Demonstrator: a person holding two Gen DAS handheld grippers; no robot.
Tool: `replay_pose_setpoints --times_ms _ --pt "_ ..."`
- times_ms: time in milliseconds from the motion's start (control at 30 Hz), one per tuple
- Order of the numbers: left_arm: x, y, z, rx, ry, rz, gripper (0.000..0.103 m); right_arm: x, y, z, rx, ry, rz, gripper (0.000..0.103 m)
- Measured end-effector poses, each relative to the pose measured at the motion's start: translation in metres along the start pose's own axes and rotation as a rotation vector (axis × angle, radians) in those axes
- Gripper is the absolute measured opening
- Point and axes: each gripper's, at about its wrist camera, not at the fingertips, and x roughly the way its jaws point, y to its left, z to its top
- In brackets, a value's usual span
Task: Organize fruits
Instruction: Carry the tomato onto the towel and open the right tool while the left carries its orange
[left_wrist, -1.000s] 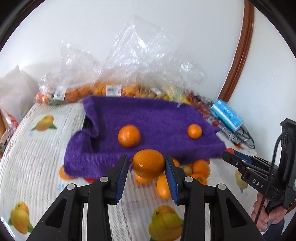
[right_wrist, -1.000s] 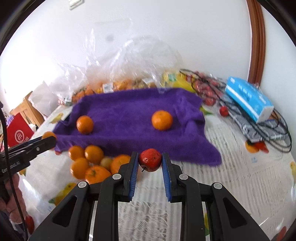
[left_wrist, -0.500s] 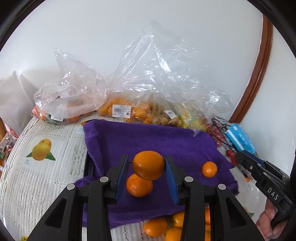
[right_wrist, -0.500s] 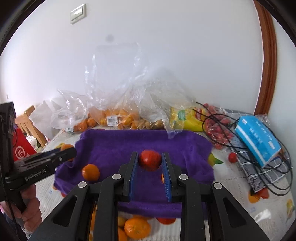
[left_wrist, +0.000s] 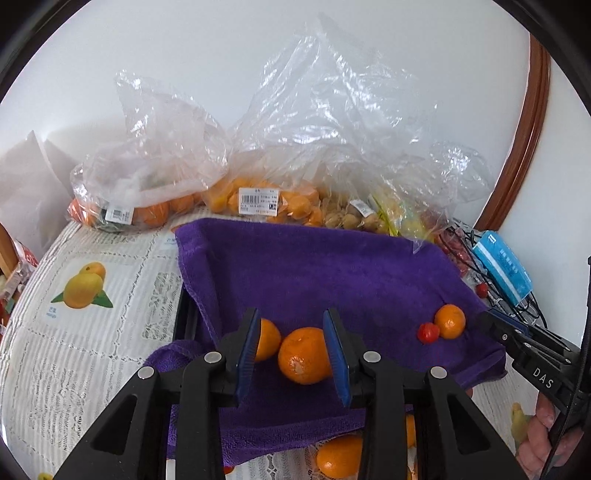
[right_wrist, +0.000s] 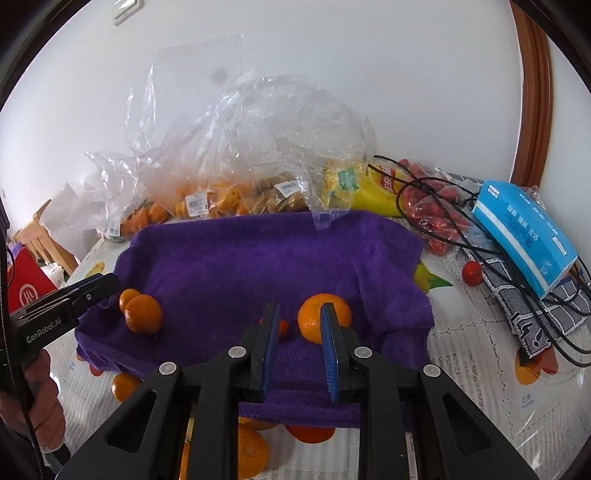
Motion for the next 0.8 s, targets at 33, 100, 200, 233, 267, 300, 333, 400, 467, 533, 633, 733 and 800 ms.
replay_pose_setpoints --times_ms 33,100,200,233,267,300,333,400,467,533,633,733,800 --pt "0.001 0.001 0.0 -0.005 0.007 -0.003 0.033 0.001 0.001 0.0 -0.004 0.003 -0.001 0.023" --pt "0.001 0.004 0.0 -0.018 0.011 -0.01 0.033 0.002 0.002 -0.001 -0.011 0.008 0.0 0.023" --pt "-0.001 0.01 0.002 -0.046 0.017 -0.032 0.033 0.002 0.004 -0.002 -0.017 0.009 0.0 0.023" --pt "-0.002 0.013 0.003 -0.058 0.019 -0.038 0.033 0.003 0.004 -0.003 -0.02 0.013 -0.003 0.023" --pt "-0.002 0.016 0.003 -0.073 0.02 -0.043 0.033 0.004 0.004 -0.004 -0.018 0.02 -0.004 0.023" --pt "-0.002 0.019 0.004 -0.086 0.022 -0.048 0.033 0.005 0.003 -0.004 -0.016 0.026 -0.001 0.023" --pt "-0.001 0.021 0.004 -0.099 0.027 -0.053 0.033 0.007 0.003 -0.004 -0.014 0.034 0.002 0.023" --pt "0.0 0.025 0.005 -0.116 0.036 -0.061 0.033 0.01 0.002 -0.005 -0.01 0.049 -0.002 0.023" --pt "0.003 0.025 0.005 -0.118 0.048 -0.061 0.032 0.013 0.001 -0.006 -0.007 0.068 -0.011 0.023" --pt "0.004 0.022 0.003 -0.1 0.052 -0.05 0.031 0.016 0.001 -0.007 -0.009 0.082 -0.012 0.023" --pt "0.006 0.015 0.002 -0.06 0.057 -0.029 0.031 0.02 0.003 -0.009 -0.021 0.101 -0.01 0.027" --pt "0.007 0.01 0.0 -0.031 0.066 -0.01 0.031 0.018 0.005 -0.009 -0.031 0.096 -0.005 0.04" --pt "0.007 0.01 0.0 -0.03 0.069 -0.007 0.033 0.015 0.006 -0.009 -0.032 0.084 -0.004 0.045"
